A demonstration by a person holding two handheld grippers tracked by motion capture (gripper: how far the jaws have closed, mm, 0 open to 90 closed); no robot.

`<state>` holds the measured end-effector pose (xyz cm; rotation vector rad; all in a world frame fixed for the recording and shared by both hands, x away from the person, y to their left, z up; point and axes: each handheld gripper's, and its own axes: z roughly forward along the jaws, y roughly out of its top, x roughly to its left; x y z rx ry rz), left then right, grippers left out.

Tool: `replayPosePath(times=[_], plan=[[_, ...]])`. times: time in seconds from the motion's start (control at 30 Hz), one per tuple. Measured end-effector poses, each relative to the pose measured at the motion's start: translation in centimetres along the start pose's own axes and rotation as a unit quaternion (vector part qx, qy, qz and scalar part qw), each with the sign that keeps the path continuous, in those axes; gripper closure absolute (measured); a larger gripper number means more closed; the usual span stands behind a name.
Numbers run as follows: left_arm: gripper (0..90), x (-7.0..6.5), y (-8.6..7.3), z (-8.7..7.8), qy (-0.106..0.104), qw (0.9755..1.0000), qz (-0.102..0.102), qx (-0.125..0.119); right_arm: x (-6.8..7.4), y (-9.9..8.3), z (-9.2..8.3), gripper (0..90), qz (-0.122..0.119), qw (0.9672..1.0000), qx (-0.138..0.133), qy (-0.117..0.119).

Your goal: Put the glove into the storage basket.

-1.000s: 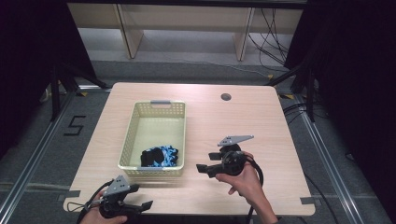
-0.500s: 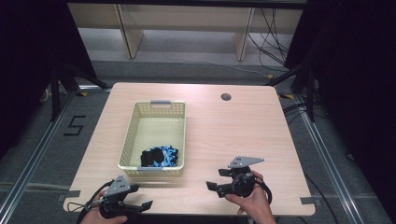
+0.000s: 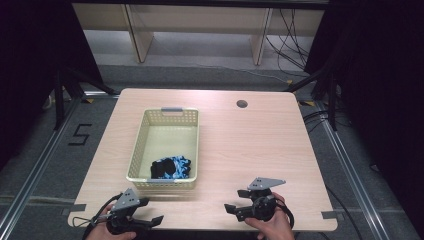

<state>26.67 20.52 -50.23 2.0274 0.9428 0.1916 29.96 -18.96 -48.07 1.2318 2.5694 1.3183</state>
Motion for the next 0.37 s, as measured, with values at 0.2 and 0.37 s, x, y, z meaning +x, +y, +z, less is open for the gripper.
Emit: replayPosePath(times=[0.2, 0.37], plan=[[19.0, -0.04, -0.02, 0.05, -0.001, 1.0000, 0.000, 0.001, -0.61, -0.32, 0.32, 26.7, -0.012, 0.9999, -0.006, 0.007], [19.2, 0.06, -0.03, 0.09, 0.010, 0.9999, 0.008, 0.007, -0.86, -0.33, 0.30, 26.7, -0.014, 0.9999, -0.007, 0.003]])
